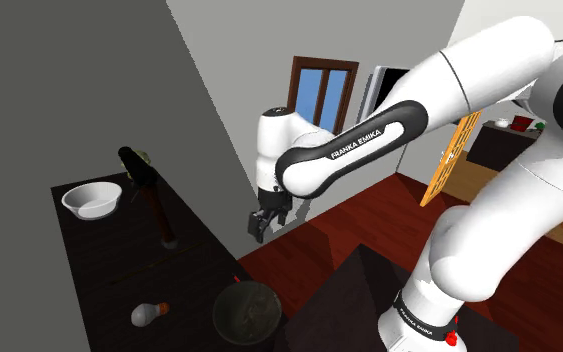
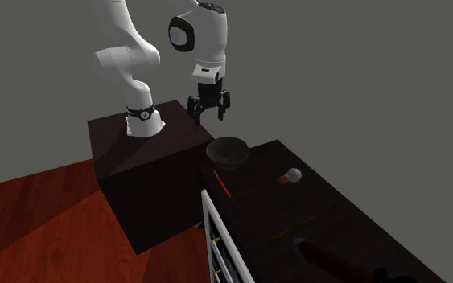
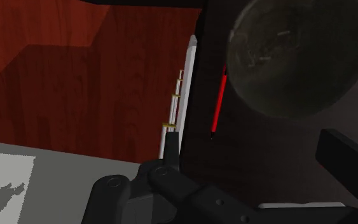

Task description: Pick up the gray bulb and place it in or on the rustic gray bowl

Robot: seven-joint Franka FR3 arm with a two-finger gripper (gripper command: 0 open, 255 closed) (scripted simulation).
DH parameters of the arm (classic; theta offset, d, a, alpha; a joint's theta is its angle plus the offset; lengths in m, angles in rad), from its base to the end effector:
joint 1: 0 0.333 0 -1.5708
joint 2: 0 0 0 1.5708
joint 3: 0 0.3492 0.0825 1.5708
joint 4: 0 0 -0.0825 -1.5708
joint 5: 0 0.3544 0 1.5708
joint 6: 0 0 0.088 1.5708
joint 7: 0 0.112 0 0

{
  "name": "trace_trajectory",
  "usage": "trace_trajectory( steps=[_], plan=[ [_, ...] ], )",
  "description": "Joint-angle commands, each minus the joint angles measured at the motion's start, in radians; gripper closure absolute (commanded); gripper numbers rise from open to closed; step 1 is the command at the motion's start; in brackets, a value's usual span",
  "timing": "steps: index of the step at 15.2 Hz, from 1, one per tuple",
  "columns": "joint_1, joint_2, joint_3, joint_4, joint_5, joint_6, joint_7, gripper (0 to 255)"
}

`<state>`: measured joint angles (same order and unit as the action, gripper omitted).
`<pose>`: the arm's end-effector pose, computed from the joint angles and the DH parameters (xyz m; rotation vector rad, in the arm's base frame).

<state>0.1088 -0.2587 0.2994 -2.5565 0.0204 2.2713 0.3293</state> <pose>0.3626 0.1588 0.3989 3.0710 0.0839 -0.0202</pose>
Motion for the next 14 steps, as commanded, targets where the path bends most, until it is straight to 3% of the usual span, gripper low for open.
trace_trajectory(
  steps=[1, 8, 14],
  plan=[
    [0.002, 0.076, 0.027, 0.031, -0.023, 0.056, 0.045, 0],
    [0.021, 0.358, 0.079, 0.175, -0.202, 0.209, 0.242, 0],
    [0.106, 0.594, 0.042, 0.351, -0.377, 0.27, 0.408, 0]
  ],
)
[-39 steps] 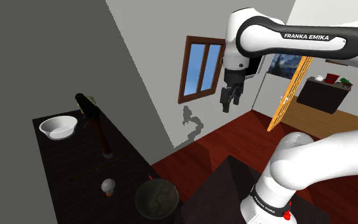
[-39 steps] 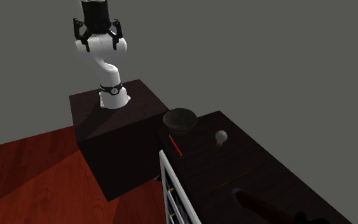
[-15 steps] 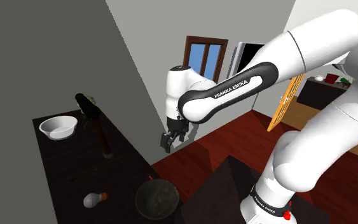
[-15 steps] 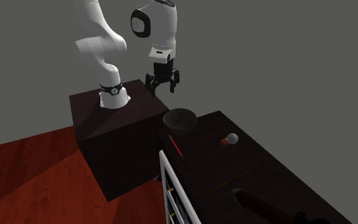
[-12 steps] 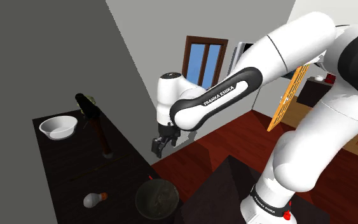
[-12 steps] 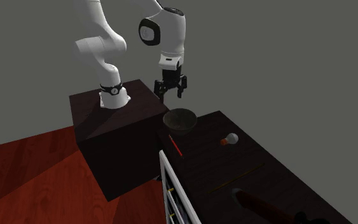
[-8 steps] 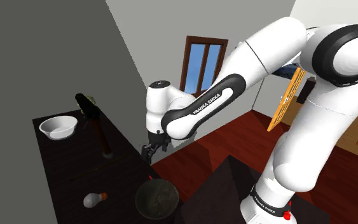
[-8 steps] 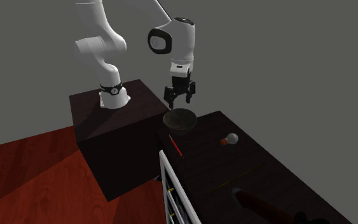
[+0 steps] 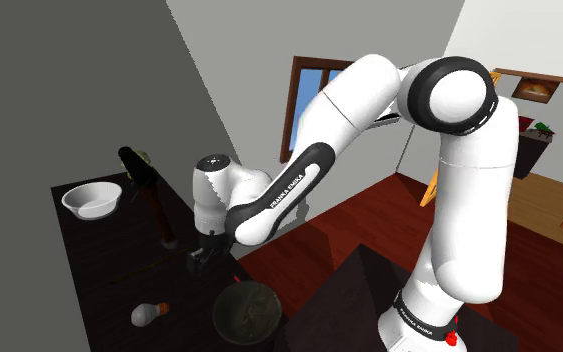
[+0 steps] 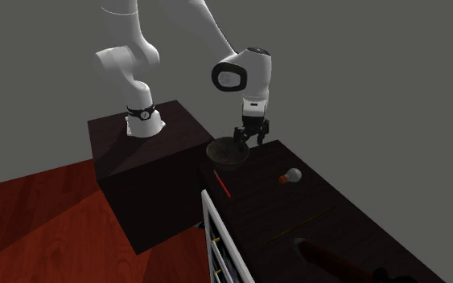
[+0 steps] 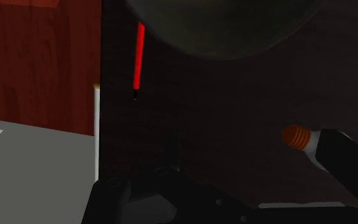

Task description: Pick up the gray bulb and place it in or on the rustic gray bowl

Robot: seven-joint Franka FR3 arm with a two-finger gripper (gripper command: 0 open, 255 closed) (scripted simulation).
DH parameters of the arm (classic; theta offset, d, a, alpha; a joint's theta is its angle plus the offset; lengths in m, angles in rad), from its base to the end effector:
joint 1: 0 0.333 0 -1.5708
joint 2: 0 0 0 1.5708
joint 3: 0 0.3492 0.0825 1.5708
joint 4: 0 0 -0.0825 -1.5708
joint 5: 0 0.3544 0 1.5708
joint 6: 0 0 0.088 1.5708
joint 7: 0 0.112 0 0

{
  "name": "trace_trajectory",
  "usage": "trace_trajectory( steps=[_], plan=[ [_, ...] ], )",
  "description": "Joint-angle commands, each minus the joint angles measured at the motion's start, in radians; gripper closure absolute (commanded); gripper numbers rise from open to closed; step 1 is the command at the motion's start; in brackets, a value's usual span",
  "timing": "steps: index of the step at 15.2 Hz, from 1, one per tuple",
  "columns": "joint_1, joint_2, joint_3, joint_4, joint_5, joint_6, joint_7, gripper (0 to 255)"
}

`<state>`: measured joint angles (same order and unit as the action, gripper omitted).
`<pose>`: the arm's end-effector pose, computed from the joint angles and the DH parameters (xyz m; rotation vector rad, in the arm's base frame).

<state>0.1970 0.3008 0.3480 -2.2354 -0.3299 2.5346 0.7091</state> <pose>0.4624 0.2789 0.2949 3.0803 0.1382 0.1163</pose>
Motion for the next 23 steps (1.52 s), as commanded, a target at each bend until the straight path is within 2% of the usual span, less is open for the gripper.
trace_trajectory(
  steps=[1, 5, 10, 18, 23],
  plan=[
    [0.036, 0.073, -0.017, 0.064, -0.05, 0.012, 0.049, 0],
    [0.109, 0.219, -0.057, 0.21, -0.123, 0.022, 0.117, 0],
    [0.187, 0.384, -0.096, 0.398, -0.171, 0.016, 0.161, 0],
    [0.205, 0.475, -0.128, 0.444, -0.199, 0.063, 0.177, 0],
    [0.205, 0.475, -0.128, 0.444, -0.199, 0.063, 0.177, 0]
  ],
)
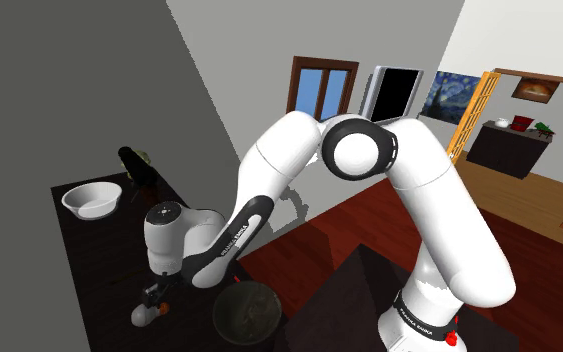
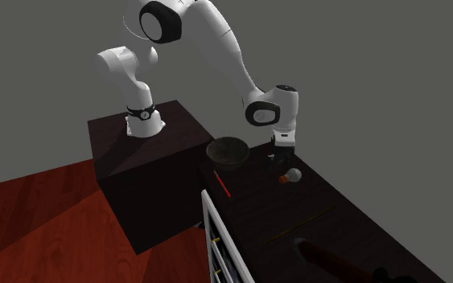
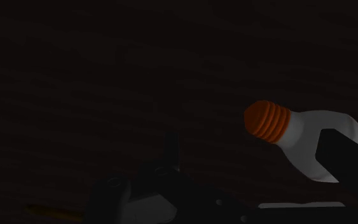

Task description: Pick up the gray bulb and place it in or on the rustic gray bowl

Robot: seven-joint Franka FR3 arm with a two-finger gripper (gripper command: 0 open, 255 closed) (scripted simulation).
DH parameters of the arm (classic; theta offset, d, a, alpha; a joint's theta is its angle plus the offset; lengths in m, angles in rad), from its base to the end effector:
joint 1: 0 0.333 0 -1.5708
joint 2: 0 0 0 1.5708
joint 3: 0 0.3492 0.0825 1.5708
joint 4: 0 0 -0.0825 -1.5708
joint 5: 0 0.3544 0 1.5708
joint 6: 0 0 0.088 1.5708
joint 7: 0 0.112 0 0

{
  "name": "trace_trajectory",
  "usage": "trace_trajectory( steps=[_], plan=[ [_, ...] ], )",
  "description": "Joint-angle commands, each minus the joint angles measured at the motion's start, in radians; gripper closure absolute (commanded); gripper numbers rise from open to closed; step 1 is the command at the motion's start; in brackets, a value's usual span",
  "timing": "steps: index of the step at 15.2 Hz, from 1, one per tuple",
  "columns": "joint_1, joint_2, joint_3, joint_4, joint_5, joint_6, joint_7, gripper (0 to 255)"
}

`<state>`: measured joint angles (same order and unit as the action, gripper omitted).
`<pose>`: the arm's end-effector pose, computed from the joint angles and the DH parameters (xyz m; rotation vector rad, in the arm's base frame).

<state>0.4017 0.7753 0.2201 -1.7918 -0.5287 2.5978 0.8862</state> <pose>0.5384 0.3774 0.1727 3.0799 0.1782 0.2214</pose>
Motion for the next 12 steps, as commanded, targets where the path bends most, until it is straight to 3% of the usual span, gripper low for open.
trace_trajectory(
  steps=[1, 2, 3, 12],
  plan=[
    [0.0, 0.001, 0.0, 0.001, 0.0, 0.0, 0.0, 0],
    [0.0, 0.001, 0.0, 0.001, 0.0, 0.0, 0.0, 0],
    [0.0, 0.0, 0.0, 0.0, 0.0, 0.0, 0.0, 255],
    [0.0, 0.0, 0.0, 0.0, 0.0, 0.0, 0.0, 255]
  ],
)
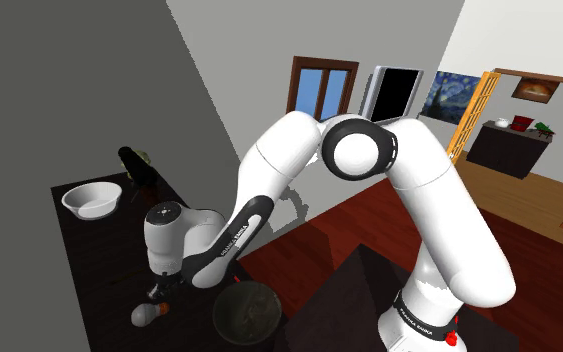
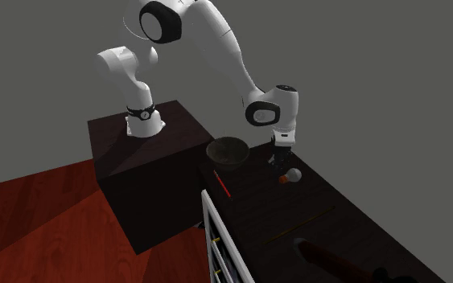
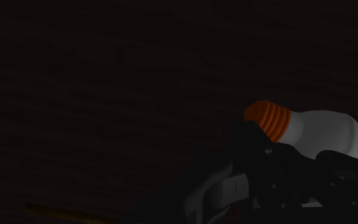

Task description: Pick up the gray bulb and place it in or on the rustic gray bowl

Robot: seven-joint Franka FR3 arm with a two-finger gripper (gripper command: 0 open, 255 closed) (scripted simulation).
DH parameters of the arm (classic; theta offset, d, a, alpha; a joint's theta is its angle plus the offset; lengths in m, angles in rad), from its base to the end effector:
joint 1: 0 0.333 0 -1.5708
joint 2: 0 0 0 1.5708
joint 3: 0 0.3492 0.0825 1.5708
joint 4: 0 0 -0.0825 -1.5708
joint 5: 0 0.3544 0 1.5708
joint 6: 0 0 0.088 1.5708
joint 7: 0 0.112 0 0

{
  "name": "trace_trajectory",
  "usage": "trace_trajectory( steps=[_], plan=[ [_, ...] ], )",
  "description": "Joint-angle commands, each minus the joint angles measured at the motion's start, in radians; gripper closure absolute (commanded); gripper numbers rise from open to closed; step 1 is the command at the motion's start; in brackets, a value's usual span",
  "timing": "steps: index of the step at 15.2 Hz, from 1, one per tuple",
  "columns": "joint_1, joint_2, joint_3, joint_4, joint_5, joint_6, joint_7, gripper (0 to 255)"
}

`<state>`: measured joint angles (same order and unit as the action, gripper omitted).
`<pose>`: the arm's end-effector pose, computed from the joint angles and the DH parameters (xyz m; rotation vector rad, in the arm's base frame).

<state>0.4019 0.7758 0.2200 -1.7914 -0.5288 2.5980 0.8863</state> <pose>0.5384 0.3775 0.1725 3.0800 0.1783 0.2215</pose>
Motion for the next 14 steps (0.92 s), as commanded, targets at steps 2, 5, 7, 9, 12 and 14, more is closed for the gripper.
trace_trajectory(
  steps=[2, 5, 7, 9, 12, 14],
  plan=[
    [-0.029, 0.045, 0.051, 0.088, 0.023, -0.084, -0.132, 0],
    [-0.043, 0.217, 0.161, 0.409, 0.054, -0.366, -0.483, 0],
    [0.012, 0.366, 0.199, 0.695, 0.063, -0.581, -0.704, 0],
    [0.04, 0.428, 0.203, 0.802, 0.065, -0.645, -0.771, 0],
    [0.041, 0.449, 0.197, 0.799, 0.061, -0.621, -0.769, 0],
    [0.042, 0.464, 0.193, 0.8, 0.057, -0.607, -0.768, 0]
  ],
)
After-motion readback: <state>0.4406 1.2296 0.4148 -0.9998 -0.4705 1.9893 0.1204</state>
